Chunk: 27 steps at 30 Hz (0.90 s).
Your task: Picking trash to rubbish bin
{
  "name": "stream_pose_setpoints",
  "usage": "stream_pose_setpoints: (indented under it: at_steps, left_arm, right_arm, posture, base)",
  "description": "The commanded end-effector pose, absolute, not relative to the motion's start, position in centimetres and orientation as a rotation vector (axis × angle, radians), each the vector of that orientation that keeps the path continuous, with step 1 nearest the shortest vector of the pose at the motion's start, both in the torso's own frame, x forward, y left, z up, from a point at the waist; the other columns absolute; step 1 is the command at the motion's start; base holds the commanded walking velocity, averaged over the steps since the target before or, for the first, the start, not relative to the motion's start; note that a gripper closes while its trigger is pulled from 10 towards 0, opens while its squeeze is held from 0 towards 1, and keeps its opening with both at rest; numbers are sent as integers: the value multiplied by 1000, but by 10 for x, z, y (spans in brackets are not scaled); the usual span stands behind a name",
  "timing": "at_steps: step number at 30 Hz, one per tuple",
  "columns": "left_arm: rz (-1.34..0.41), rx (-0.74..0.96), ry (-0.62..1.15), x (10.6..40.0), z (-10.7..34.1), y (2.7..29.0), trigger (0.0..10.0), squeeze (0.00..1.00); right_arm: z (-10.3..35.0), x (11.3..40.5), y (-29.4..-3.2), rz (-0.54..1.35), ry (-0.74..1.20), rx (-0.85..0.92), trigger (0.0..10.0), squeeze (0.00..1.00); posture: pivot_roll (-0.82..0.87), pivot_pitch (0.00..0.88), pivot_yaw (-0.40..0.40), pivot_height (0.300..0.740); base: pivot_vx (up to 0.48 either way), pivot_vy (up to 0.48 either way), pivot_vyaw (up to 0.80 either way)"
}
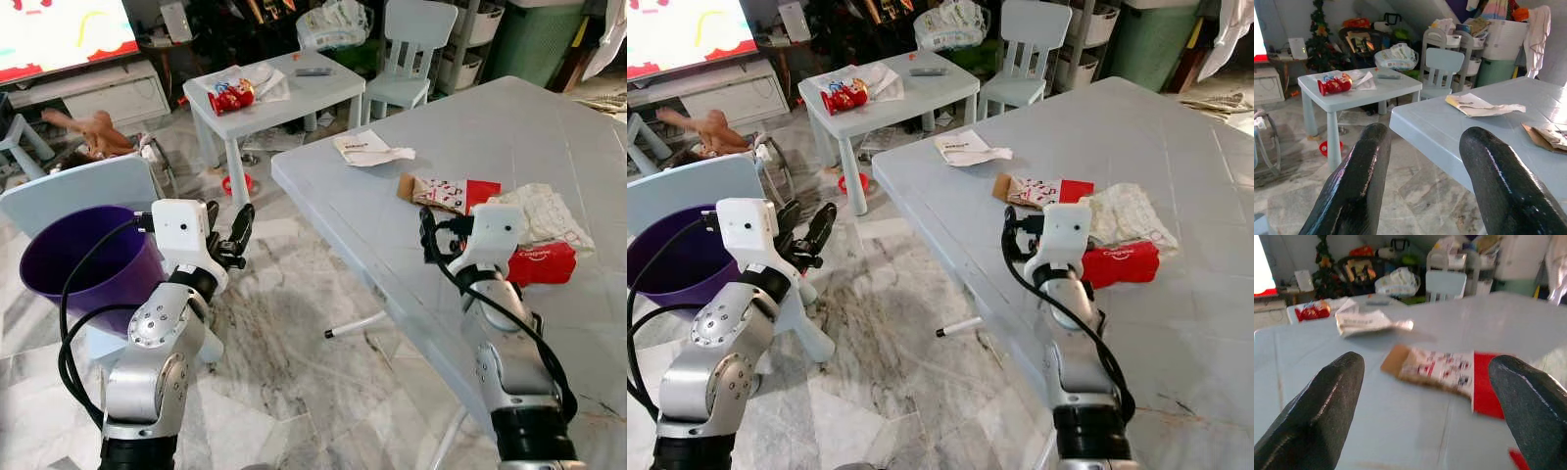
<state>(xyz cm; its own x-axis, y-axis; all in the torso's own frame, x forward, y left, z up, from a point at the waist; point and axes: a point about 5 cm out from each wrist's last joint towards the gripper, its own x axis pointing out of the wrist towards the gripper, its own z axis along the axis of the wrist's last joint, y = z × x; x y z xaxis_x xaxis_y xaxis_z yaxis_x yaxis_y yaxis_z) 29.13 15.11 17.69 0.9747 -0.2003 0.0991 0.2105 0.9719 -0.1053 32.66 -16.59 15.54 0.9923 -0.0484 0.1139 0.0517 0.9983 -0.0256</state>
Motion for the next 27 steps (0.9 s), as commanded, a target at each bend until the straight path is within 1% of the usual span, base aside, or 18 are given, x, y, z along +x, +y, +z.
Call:
stream_pose_setpoints:
  at_steps: [1, 5, 11, 18, 27]
  left_arm:
    - [-191, -103, -103, 293, 179, 155, 10000, 0]
    - [-182, -107, -106, 294, 180, 155, 10000, 0]
    - [-179, -111, -108, 293, 180, 154, 10000, 0]
    - [-175, -113, -108, 294, 180, 154, 10000, 0]
    - [-189, -115, -80, 294, 176, 152, 10000, 0]
  right_arm:
    - [166, 335, -168, -80, -161, -86, 10000, 0]
    - [173, 346, -171, -103, -170, -92, 10000, 0]
    - [178, 353, -171, -98, -190, -93, 10000, 0]
    - [174, 352, -169, -92, -190, -101, 10000, 0]
    - [176, 354, -179, -108, -192, -147, 10000, 0]
  posture:
    - [155, 73, 13, 740]
    - [157, 81, 6, 740]
    - [164, 92, -3, 740]
    - [163, 103, -9, 740]
    - [160, 104, -19, 740]
  base:
    - [0, 0, 0]
    - [0, 0, -120]
    - [0, 0, -800]
    - [0, 0, -800]
    - [0, 0, -800]
